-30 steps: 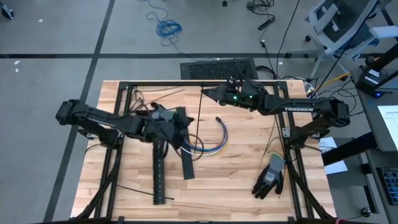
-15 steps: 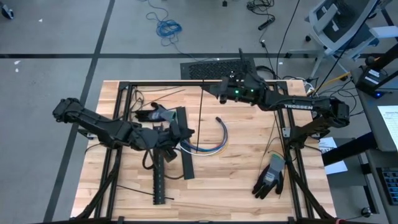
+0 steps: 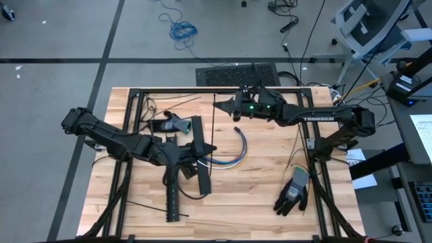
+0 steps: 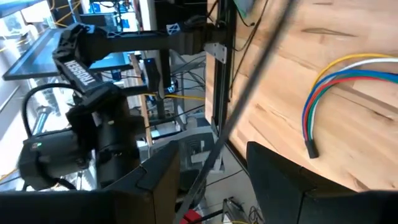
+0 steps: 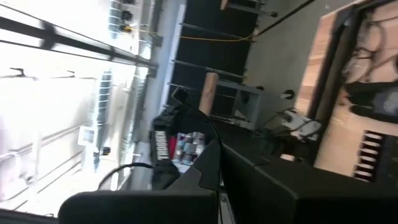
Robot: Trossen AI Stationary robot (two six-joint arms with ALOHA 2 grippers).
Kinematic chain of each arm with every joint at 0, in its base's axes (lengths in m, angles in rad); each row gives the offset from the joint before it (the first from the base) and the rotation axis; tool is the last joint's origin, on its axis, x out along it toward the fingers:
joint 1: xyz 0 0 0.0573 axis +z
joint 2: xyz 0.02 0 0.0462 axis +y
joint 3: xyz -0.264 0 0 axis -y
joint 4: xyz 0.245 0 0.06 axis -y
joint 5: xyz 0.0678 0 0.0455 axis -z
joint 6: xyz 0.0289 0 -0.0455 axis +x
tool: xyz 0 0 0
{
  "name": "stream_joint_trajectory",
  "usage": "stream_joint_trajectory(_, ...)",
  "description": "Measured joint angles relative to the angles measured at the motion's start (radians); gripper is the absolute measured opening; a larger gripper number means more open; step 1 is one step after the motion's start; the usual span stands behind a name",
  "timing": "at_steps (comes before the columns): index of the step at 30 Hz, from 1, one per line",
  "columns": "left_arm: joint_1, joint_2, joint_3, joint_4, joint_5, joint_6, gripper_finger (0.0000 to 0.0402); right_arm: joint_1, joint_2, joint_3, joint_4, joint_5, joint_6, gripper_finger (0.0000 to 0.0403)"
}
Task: Ziptie cables
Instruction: Wrap the cable wires with a black zip tie
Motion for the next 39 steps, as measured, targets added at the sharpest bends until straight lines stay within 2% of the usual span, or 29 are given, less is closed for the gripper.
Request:
stream_joint_trajectory(3, 0.0, 0.007, 0.0, 0.018, 0.017, -0.002, 0.0182, 0.001, 0.007, 0.0, 0.011, 0.0, 0.006, 0.0)
stream_joint_trajectory(7, -0.012, 0.007, 0.0, 0.017, 0.044, -0.113, 0.0172, -0.014, 0.007, 0.0, 0.037, -0.002, -0.031, 0.0)
stream_joint_trajectory(13, -0.034, 0.007, 0.0, 0.042, 0.046, -0.259, 0.0098, -0.032, 0.006, 0.0, 0.056, -0.002, -0.059, 0.0)
stream_joint_trajectory(19, -0.047, 0.007, 0.0, 0.041, 0.043, -0.264, 0.0019, -0.057, 0.006, 0.0, 0.055, -0.032, -0.062, 0.0)
stream_joint_trajectory(24, -0.046, 0.007, 0.0, 0.039, 0.038, -0.358, 0.0004, -0.082, 0.006, 0.0, 0.062, -0.068, -0.094, 0.0)
stream_joint_trajectory(27, -0.045, 0.006, 0.0, 0.044, 0.036, -0.55, 0.0002, -0.096, 0.006, 0.0, 0.067, -0.123, -0.19, 0.0)
stream_joint_trajectory(33, 0.021, -0.025, 0.0, 0.078, 0.029, -1.146, 0.0001, -0.093, 0.006, 0.0, 0.052, -0.266, -0.625, 0.0)
stream_joint_trajectory(36, 0.083, -0.038, 0.0, 0.075, 0.082, -1.349, 0.0001, -0.073, 0.006, 0.0, 0.011, -0.288, -0.85, 0.0)
stream_joint_trajectory(39, 0.146, -0.043, 0.0, 0.034, 0.19, -1.474, 0.0001, -0.052, 0.006, 0.0, -0.023, -0.289, -1.075, 0.0)
